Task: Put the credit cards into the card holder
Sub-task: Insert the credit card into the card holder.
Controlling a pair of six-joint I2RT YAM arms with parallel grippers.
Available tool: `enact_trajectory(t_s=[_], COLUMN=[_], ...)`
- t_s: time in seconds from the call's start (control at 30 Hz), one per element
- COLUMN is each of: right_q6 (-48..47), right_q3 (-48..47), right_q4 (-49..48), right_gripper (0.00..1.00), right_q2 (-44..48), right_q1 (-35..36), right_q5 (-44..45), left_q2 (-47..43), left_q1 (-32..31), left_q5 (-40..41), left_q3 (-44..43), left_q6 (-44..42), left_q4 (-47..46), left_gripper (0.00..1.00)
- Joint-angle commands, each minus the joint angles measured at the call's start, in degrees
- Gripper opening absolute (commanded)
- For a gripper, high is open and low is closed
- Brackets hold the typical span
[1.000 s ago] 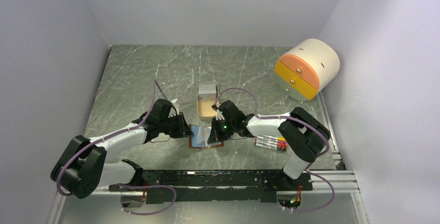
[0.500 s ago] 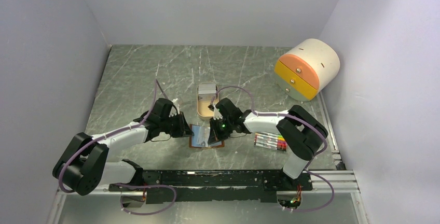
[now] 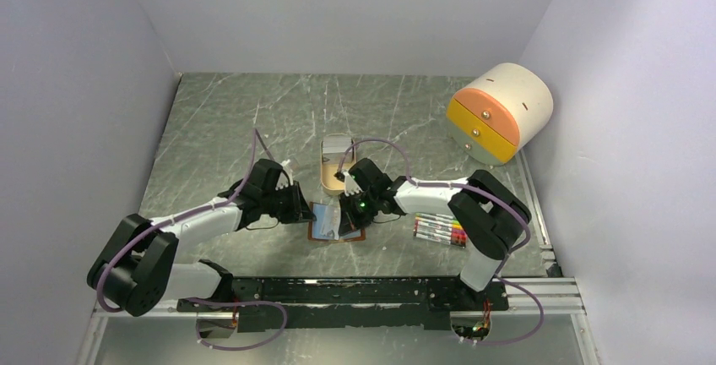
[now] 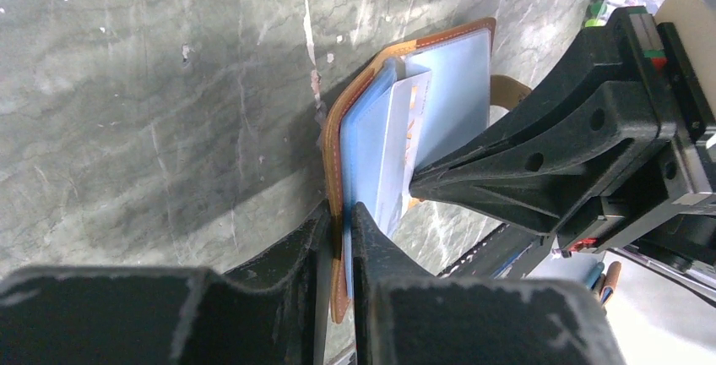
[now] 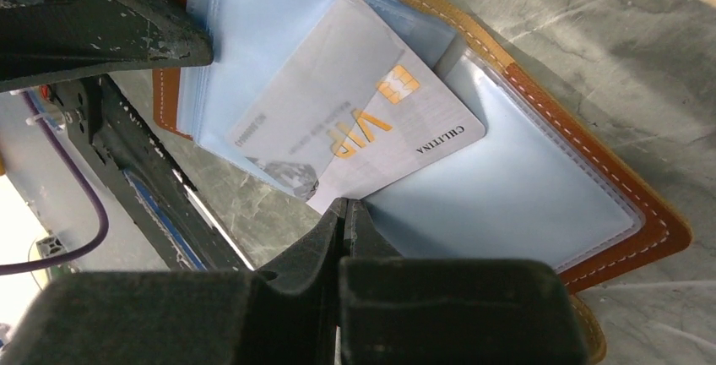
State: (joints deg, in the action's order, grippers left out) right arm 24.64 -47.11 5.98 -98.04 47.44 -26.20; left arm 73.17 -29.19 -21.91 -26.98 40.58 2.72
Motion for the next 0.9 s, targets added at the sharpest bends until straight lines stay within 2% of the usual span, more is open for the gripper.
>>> enact_trajectory(t_s=[0.0,0.27,0.47,0.53,0.57,0.63,0.7,0.73,0.87], right_q6=[-2.7,-4.4,-5.4,-5.3,-4.8,-2.9,0.9,2.9,11.4], right_q3=[-0.3,-2.0,-1.9,-1.9,-1.7,-1.0,-0.2,0.3,4.3], right_q4=[4.7,8.0,9.0,9.4,9.2,7.9,6.3,5.3,-1.8], right_gripper=[0.0,0.0,0.0,0.26,0.31,0.36,0.47,0.5,0.52], right_q2=[-1.3,-1.0,0.3,0.7,1.3,2.8,4.7,5.6,9.3], right_q1=[0.0,-0.2,-0.2,-0.1,-0.1,-0.2,-0.2,-0.2,-0.7], right_q5=[1.5,2.6,3.3,4.2,4.5,5.3,7.5,8.7,13.6], left_q2=[0.6,1.2,1.3,1.8,2.2,2.9,3.1,3.0,2.9], left_q1=[0.4,0.4,0.4,0.4,0.4,0.4,0.4,0.4,0.4], left_q5=[-0.1,-0.3,-1.7,-3.3,-4.0,-5.1,-5.4,-5.5,-5.5], left_q3=[-2.6,-2.2,-1.6,-1.3,-1.3,-1.3,-1.2,-1.1,-1.2], left_q6=[-1.5,-1.7,-1.6,-1.5,-1.6,-1.6,-1.6,-1.6,-1.9], left_q4=[-0.8,-1.0,-1.5,-2.6,-2.9,-3.2,-3.5,-3.6,-3.2], left_gripper=[0.18,0.17,0.09,0.09,0.09,0.09,0.09,0.09,0.09])
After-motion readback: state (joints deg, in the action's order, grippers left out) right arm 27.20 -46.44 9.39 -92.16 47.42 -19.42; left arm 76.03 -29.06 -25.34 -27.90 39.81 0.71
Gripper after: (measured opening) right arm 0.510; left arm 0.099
